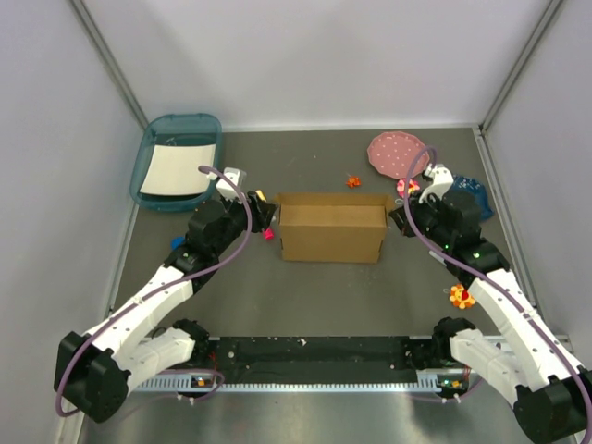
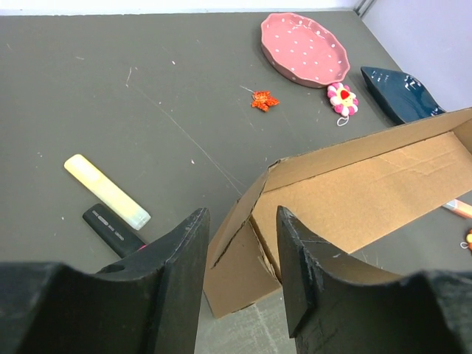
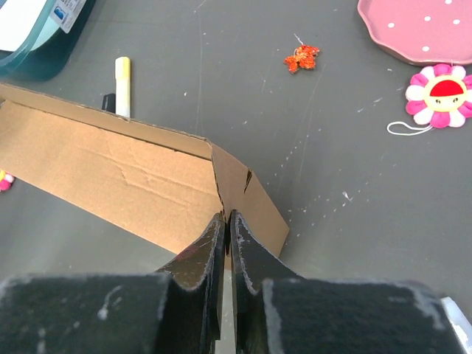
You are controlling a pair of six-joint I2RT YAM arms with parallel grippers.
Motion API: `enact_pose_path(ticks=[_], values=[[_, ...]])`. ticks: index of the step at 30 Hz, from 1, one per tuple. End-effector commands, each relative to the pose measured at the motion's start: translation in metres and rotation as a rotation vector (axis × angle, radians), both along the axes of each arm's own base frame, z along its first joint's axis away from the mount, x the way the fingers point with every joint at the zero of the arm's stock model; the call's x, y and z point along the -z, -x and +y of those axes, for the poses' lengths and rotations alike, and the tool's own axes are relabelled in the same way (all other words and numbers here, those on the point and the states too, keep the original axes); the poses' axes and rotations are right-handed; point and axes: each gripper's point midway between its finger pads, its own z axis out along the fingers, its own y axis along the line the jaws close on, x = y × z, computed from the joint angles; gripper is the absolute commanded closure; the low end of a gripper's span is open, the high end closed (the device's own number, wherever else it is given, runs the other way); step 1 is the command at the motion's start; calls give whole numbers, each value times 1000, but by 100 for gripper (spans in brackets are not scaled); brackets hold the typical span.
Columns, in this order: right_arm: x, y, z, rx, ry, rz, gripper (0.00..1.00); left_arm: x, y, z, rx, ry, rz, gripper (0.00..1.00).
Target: Fold the paper box
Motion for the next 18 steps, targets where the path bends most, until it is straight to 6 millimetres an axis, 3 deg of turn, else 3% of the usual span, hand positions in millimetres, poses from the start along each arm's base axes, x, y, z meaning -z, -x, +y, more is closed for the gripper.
enact_pose_path(ticks=[1, 13, 18], values=[[1, 7, 9, -35, -23, 14, 97, -2, -3, -2, 7, -5, -21, 55], [-10, 9, 17, -47, -58, 6, 99, -3, 2, -6, 35, 10, -1, 83], [-16, 10, 24, -50, -111, 25, 100, 2, 3, -7, 43, 4, 8, 89]])
